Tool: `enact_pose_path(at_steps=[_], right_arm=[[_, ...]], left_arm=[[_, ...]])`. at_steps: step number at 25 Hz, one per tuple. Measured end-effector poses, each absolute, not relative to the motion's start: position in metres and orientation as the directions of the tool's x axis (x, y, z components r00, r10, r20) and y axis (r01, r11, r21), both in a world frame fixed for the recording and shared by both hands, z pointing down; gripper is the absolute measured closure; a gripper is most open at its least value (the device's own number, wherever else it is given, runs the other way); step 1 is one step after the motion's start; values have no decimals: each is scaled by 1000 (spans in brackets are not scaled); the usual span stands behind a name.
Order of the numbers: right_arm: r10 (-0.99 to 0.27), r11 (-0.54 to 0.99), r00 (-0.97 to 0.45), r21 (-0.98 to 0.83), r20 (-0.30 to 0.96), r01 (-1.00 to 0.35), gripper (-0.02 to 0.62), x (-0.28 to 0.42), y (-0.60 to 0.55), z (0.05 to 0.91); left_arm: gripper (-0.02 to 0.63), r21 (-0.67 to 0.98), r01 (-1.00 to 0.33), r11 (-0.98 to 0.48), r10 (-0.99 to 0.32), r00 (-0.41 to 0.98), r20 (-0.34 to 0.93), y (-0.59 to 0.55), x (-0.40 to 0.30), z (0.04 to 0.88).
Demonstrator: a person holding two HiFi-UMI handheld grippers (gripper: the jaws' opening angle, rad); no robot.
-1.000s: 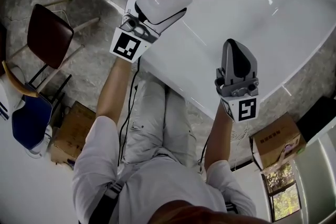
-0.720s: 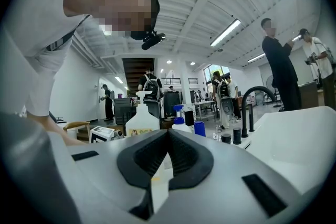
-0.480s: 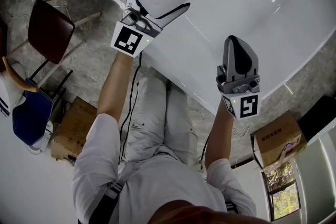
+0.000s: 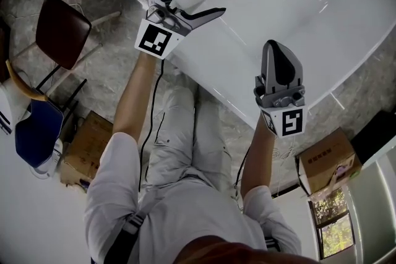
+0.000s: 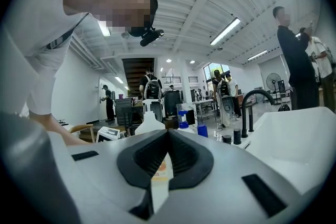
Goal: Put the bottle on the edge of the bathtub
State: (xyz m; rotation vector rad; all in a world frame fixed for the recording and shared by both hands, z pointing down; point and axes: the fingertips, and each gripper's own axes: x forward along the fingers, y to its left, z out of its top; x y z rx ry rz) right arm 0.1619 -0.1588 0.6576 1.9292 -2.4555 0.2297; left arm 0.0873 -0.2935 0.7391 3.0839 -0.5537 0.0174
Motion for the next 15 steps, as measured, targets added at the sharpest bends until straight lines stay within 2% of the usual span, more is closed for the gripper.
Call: enact_pose_path(at_steps=[15], right_arm=[[-970,218,-226,-93,88,-972,594,157,-126,559]], left_arm=[[15,-30,-361,-932,-362,932,28,-276,76,647]])
